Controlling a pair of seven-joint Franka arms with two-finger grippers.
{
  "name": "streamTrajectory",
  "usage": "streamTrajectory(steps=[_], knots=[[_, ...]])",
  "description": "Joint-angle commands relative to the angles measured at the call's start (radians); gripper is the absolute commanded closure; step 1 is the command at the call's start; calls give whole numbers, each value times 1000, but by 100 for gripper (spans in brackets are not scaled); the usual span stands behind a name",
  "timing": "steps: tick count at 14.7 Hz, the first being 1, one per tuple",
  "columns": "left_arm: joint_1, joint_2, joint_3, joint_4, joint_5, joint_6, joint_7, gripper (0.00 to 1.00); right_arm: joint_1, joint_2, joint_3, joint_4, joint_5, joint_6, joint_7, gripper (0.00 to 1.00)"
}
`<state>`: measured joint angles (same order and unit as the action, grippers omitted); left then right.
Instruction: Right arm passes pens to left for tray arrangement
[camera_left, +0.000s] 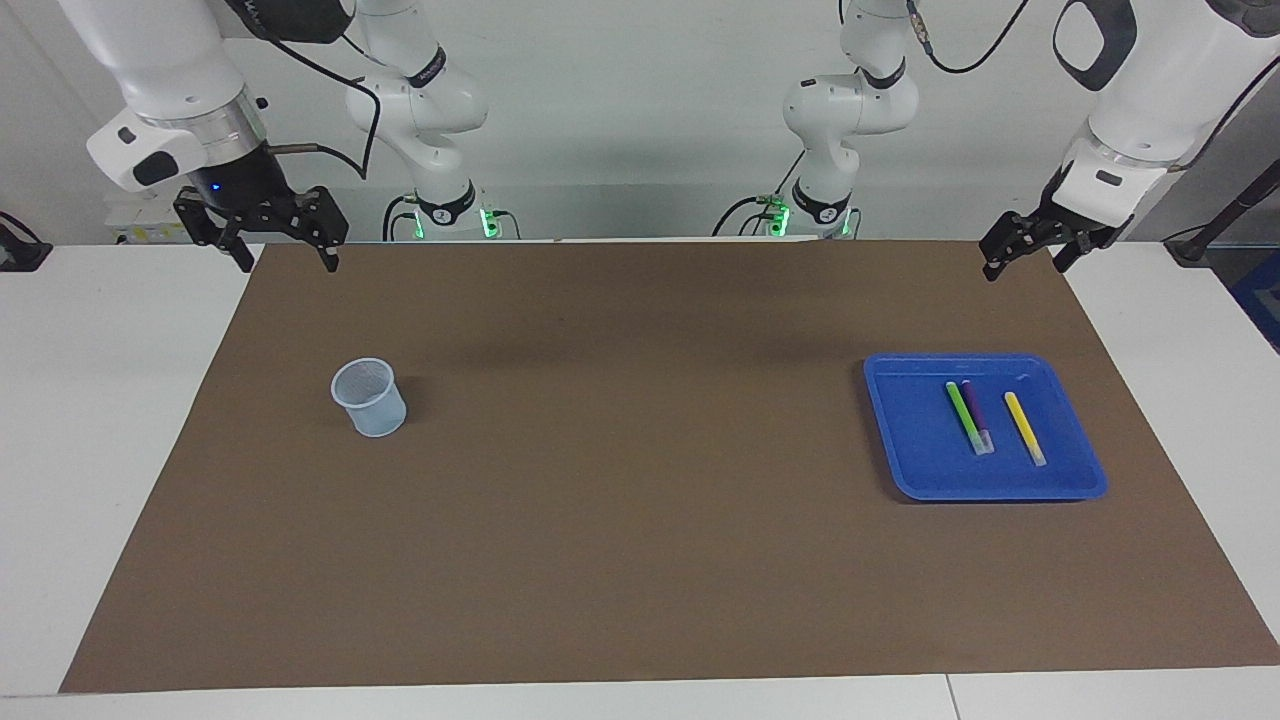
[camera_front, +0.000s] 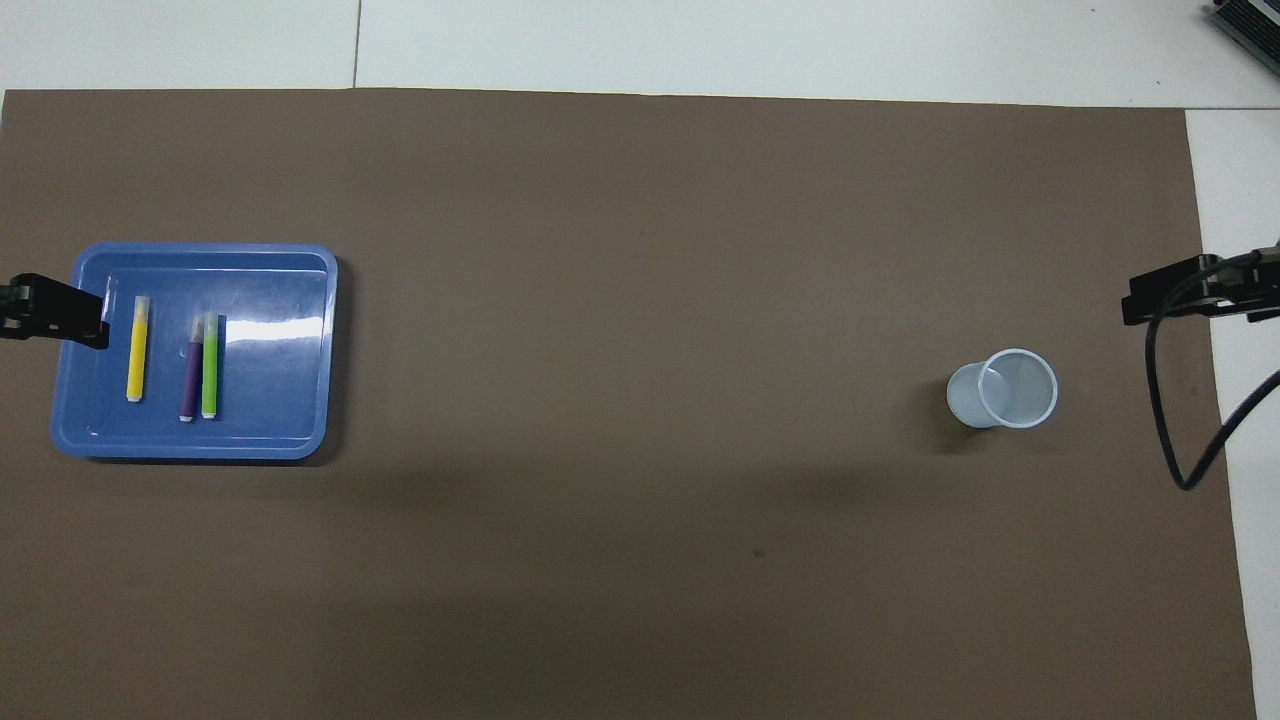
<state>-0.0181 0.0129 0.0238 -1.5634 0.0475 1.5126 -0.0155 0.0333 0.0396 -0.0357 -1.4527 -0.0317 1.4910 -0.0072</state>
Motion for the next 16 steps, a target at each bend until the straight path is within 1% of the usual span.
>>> streamTrajectory(steps=[1, 4, 7, 10, 13, 16], knots=[[3, -5, 2, 6, 15, -6, 17, 0, -9, 0, 10, 22, 19, -8, 16, 0], [3, -7, 2, 5, 15, -6, 17, 0, -9, -20, 10, -11, 16, 21, 16, 0], [3, -7, 5, 5, 15, -5, 25, 0, -7, -44, 10, -72, 18, 74, 18, 0], [3, -7, 7, 5, 15, -5, 34, 0, -7, -47, 10, -84, 16, 77, 18, 0], [3, -7, 7, 5, 15, -3, 35, 0, -7, -59, 8, -129, 16, 103, 18, 0], [4, -7, 10, 5, 15, -2, 37, 0, -6, -60, 10, -132, 16, 103, 18, 0]])
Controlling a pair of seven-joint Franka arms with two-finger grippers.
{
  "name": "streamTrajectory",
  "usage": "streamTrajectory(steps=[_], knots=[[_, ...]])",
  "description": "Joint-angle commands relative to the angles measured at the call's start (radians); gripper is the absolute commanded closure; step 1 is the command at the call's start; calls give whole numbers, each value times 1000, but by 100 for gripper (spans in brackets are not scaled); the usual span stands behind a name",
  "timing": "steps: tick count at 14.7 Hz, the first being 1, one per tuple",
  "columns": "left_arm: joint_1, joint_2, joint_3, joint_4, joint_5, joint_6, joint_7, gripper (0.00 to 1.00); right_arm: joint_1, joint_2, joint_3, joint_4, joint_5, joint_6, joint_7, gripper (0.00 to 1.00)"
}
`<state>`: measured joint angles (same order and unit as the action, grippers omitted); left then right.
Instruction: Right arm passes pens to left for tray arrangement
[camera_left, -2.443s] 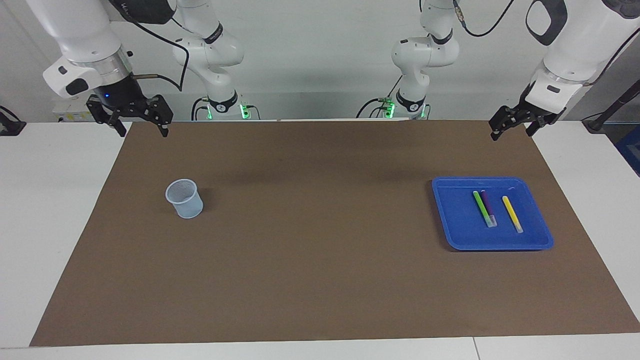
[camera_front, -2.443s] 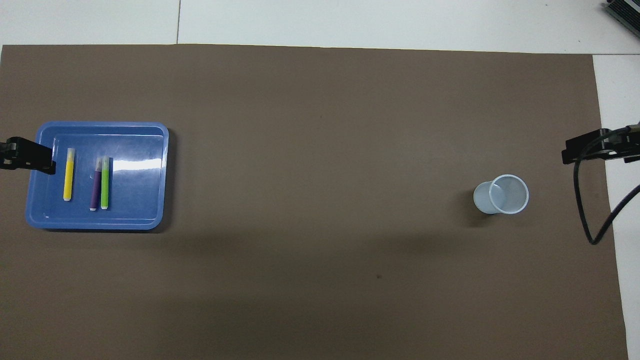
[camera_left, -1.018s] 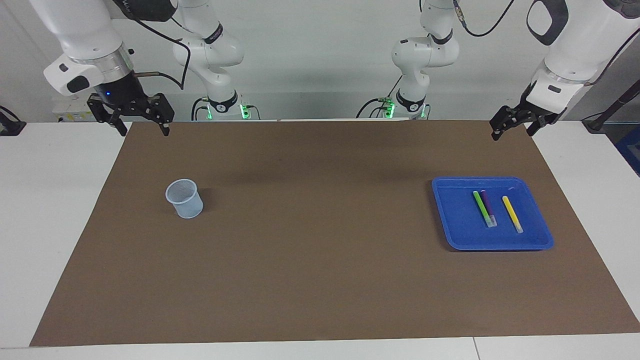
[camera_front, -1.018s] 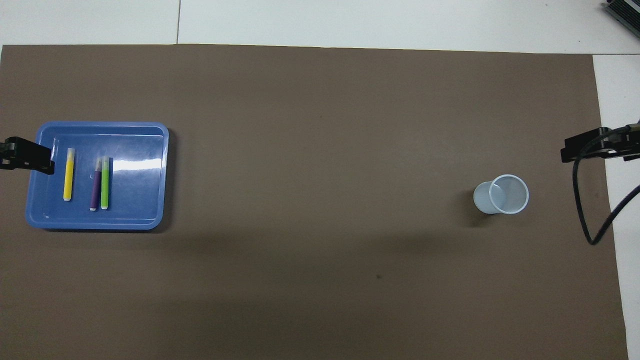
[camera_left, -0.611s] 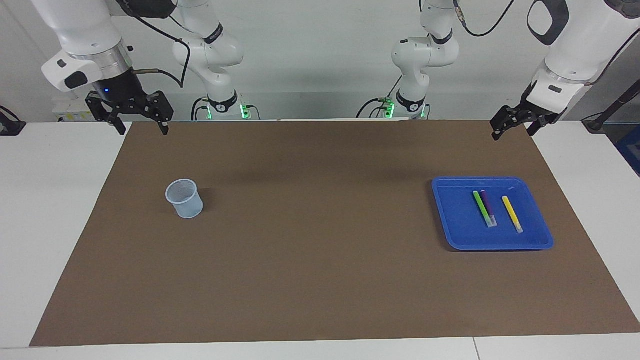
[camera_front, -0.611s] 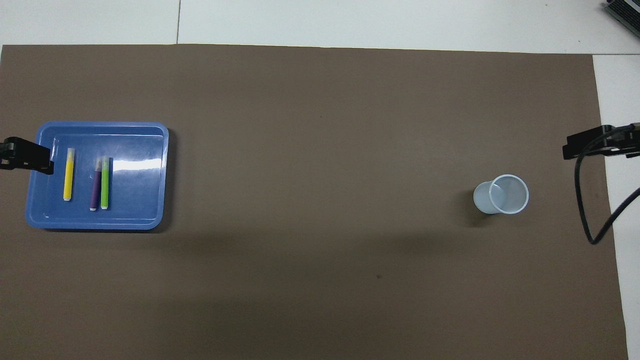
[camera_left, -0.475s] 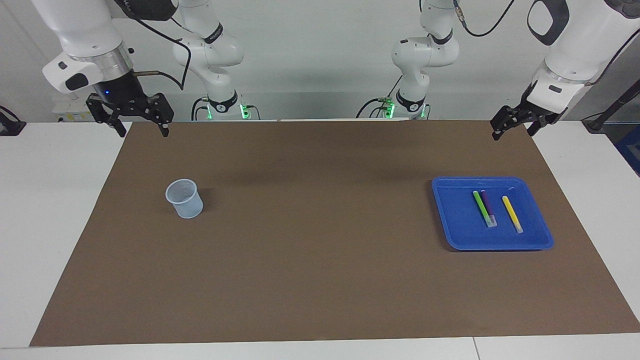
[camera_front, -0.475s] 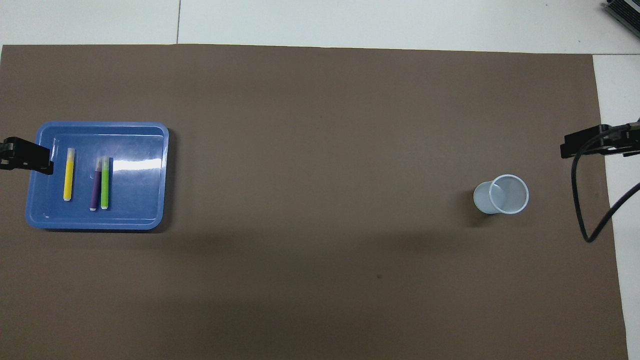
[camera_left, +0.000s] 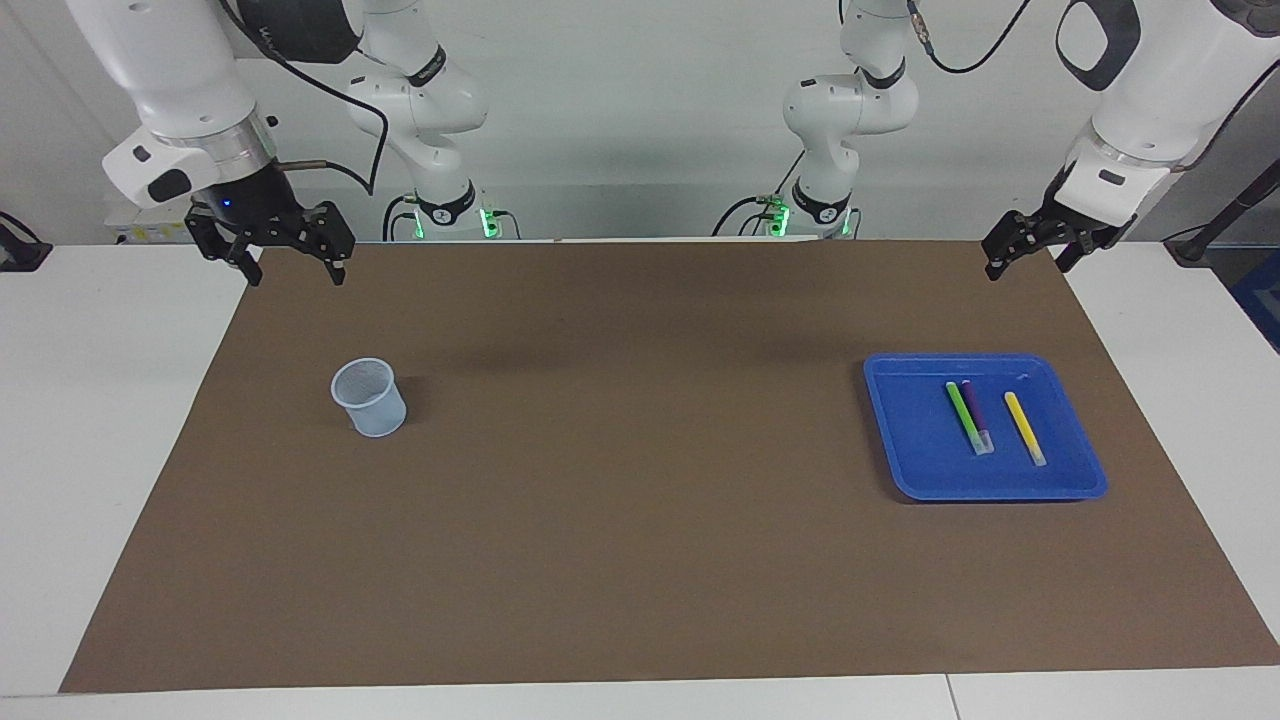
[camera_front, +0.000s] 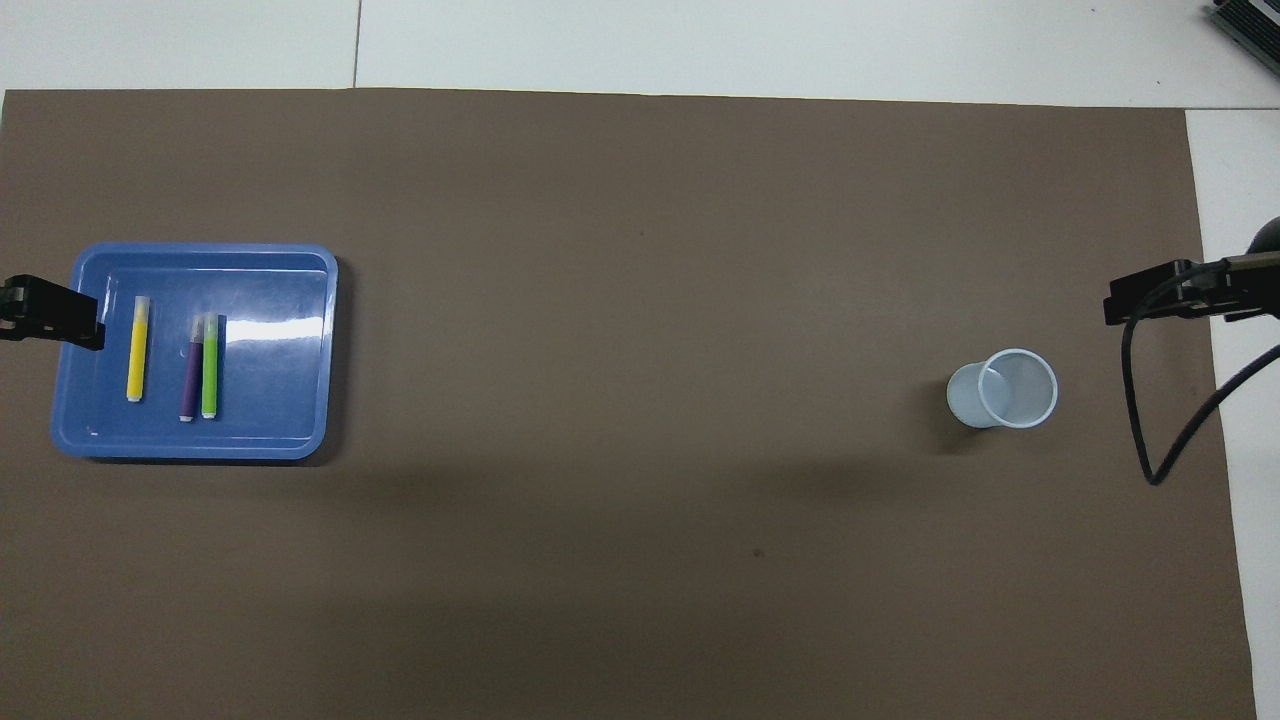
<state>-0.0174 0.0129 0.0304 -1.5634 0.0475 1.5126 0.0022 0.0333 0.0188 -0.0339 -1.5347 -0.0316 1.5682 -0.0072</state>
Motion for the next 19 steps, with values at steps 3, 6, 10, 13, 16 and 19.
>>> streamTrajectory(steps=[3, 6, 10, 13, 16, 19], knots=[[4, -7, 5, 5, 15, -2, 21, 0, -6, -37, 8, -50, 16, 26, 18, 0], [4, -7, 5, 5, 15, -2, 21, 0, -6, -37, 8, -48, 16, 24, 16, 0], [4, -7, 5, 3, 15, -2, 21, 0, -7, -36, 8, -47, 16, 26, 16, 0], [4, -7, 5, 2, 15, 0, 22, 0, -12, -33, 9, -45, 15, 26, 15, 0], [2, -7, 5, 0, 14, -2, 22, 0, -10, -33, 9, -45, 15, 26, 15, 0], [4, -8, 5, -3, 14, 0, 22, 0, -7, -28, 9, -33, 13, 16, 16, 0]])
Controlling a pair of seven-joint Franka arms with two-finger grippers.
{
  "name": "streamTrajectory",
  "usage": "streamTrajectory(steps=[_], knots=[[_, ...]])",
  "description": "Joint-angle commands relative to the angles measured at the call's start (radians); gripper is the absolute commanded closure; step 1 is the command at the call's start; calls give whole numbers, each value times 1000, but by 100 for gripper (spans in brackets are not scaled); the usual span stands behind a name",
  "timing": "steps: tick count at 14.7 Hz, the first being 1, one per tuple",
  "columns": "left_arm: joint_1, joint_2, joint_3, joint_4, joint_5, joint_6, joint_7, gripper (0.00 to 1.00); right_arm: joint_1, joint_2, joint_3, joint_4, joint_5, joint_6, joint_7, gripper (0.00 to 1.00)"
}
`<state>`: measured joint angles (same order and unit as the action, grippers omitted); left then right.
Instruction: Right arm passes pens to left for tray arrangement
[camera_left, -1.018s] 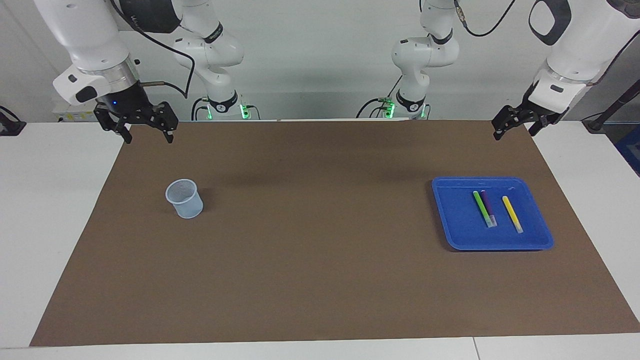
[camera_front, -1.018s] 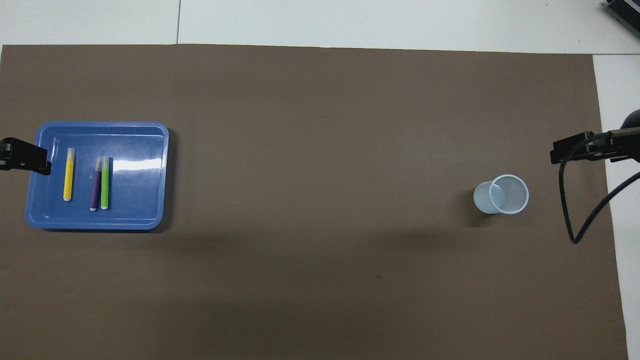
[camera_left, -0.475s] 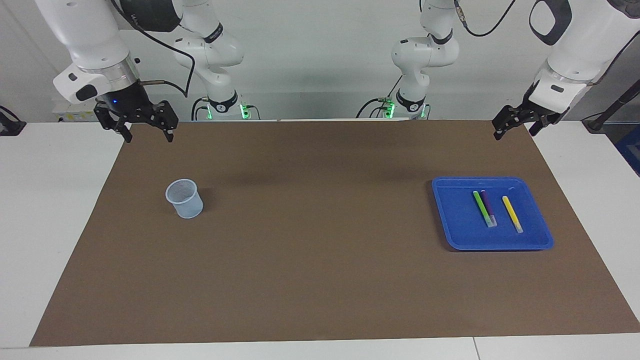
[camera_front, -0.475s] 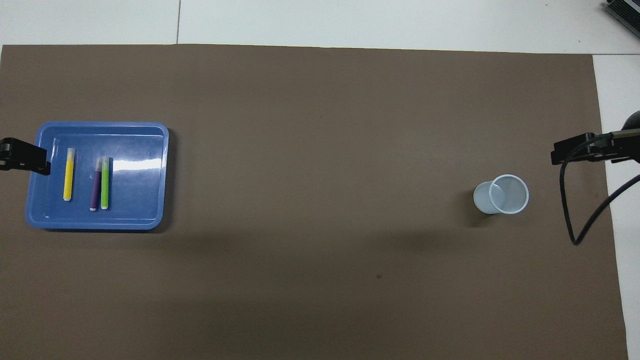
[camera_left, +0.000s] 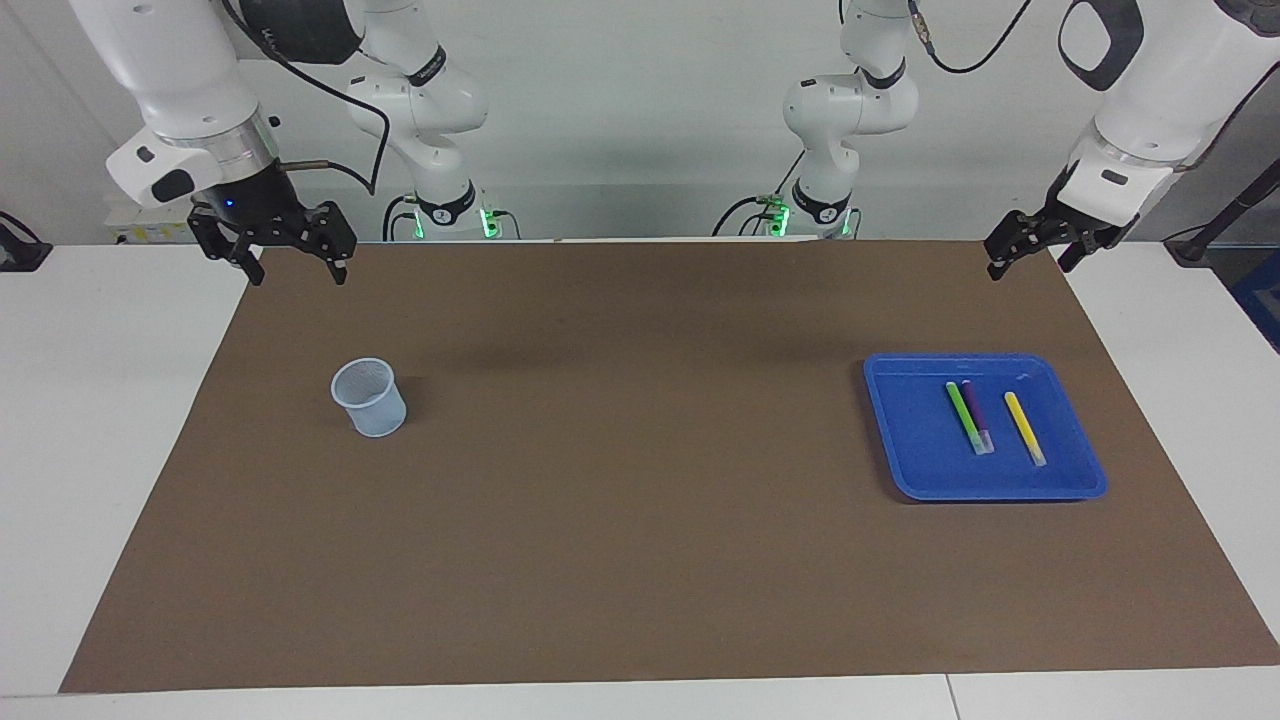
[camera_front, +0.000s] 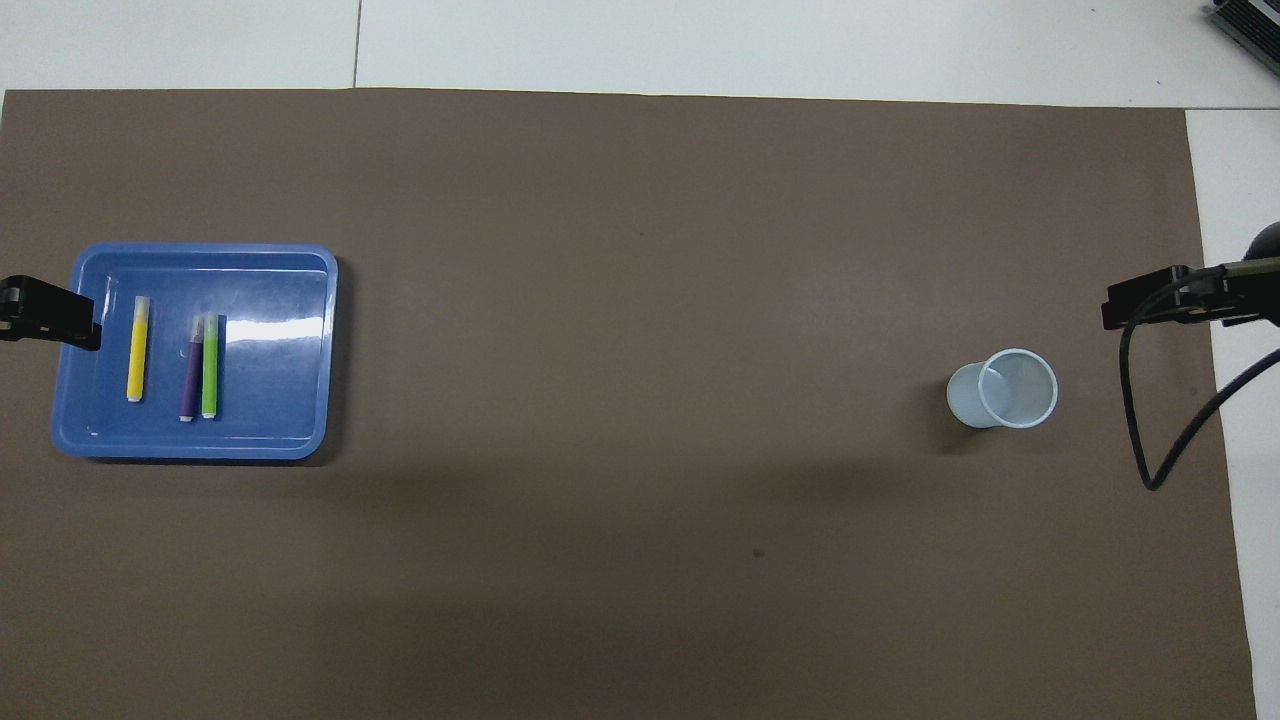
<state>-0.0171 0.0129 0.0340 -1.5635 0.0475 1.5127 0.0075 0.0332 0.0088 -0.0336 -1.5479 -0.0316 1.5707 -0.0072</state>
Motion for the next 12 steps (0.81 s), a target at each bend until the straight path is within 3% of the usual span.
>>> streamTrajectory(steps=[1, 12], knots=[[3, -8, 3, -3, 14, 3, 17, 0, -10, -18, 11, -21, 15, 17, 15, 0], [3, -11, 1, -1, 2, 0, 22, 0, -75, -18, -3, -23, 71, 17, -45, 0]])
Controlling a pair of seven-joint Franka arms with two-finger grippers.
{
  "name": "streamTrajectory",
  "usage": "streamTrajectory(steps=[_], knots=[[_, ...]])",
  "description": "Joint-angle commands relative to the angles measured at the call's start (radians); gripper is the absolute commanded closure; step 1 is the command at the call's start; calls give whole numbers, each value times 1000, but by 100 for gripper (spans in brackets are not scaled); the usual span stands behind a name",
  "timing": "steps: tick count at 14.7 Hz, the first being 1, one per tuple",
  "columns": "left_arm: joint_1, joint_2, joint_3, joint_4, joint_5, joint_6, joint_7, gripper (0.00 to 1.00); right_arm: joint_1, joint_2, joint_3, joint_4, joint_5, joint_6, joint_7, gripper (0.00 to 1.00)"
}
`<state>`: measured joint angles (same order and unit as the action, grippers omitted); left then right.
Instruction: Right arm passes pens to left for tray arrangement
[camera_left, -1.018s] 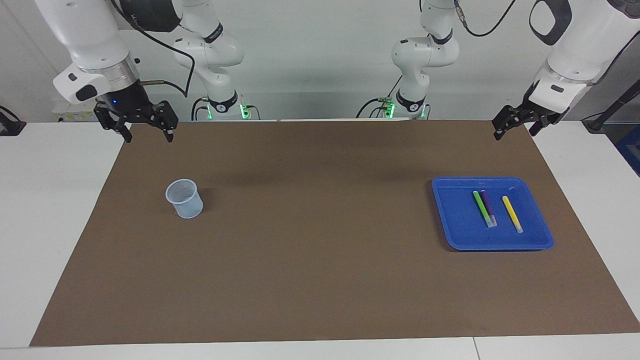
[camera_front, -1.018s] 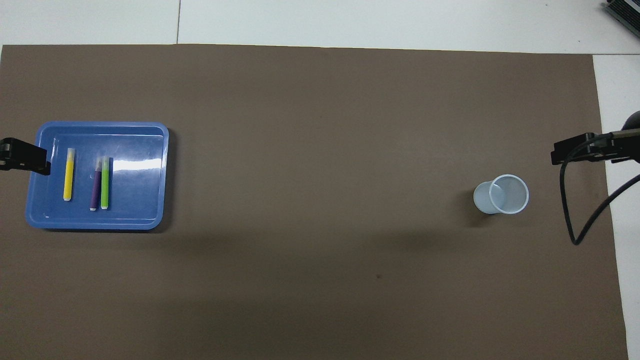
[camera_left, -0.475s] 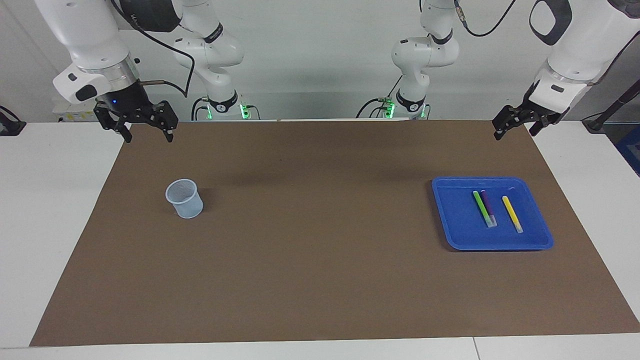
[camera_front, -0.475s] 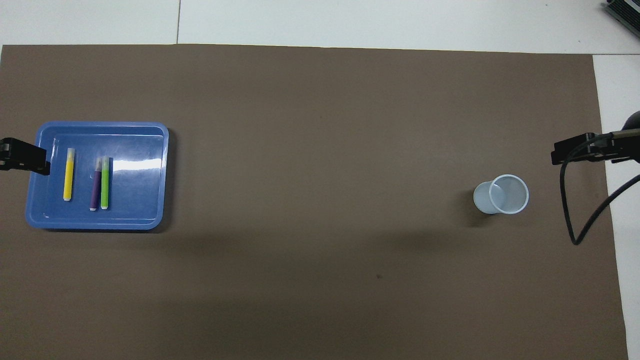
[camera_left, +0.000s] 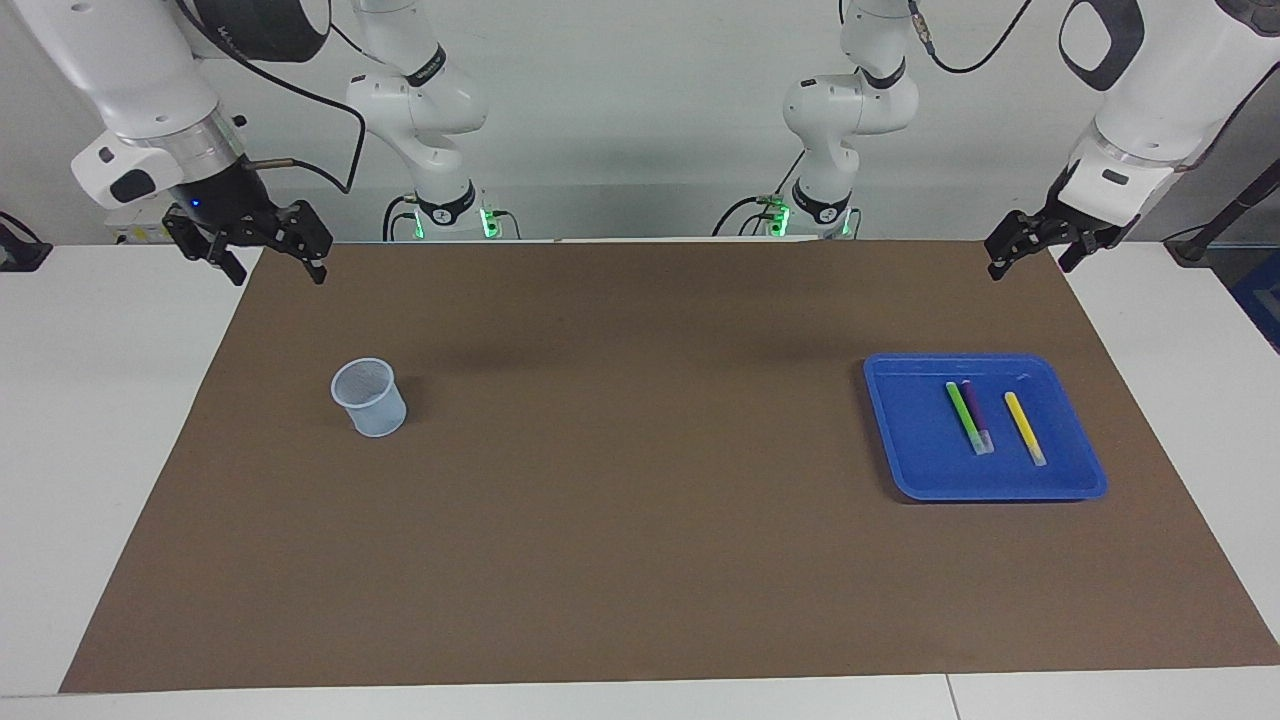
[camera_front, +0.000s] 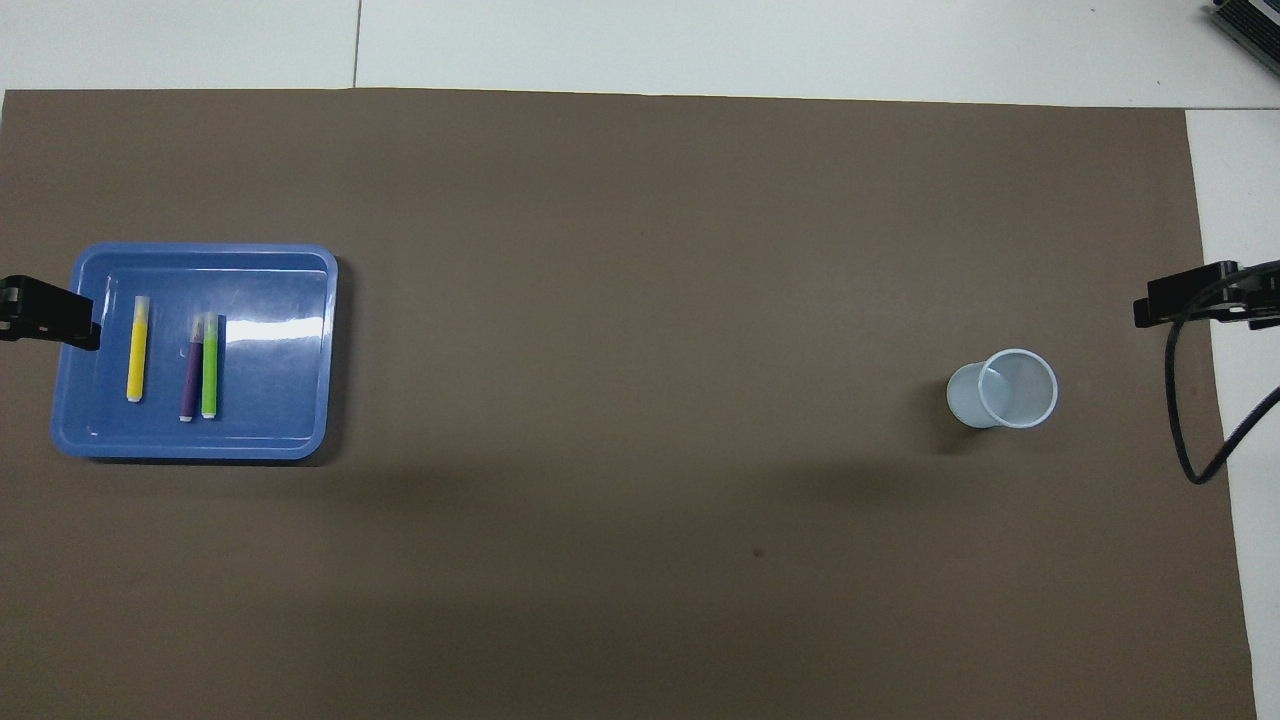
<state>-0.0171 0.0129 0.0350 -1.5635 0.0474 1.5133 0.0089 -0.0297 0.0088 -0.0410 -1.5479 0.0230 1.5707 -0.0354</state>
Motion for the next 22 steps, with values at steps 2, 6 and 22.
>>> streamTrajectory(steps=[2, 6, 22], knots=[[3, -10, 2, 3, -23, -4, 22, 0, -13, -20, 6, -24, 12, 20, -17, 0], [3, -10, 3, 3, -53, 13, 33, 0, -10, -18, 6, -23, 6, 22, -11, 0], [-35, -4, -36, 8, -49, 7, 51, 0, -4, -18, 7, -24, 3, 25, -9, 0]])
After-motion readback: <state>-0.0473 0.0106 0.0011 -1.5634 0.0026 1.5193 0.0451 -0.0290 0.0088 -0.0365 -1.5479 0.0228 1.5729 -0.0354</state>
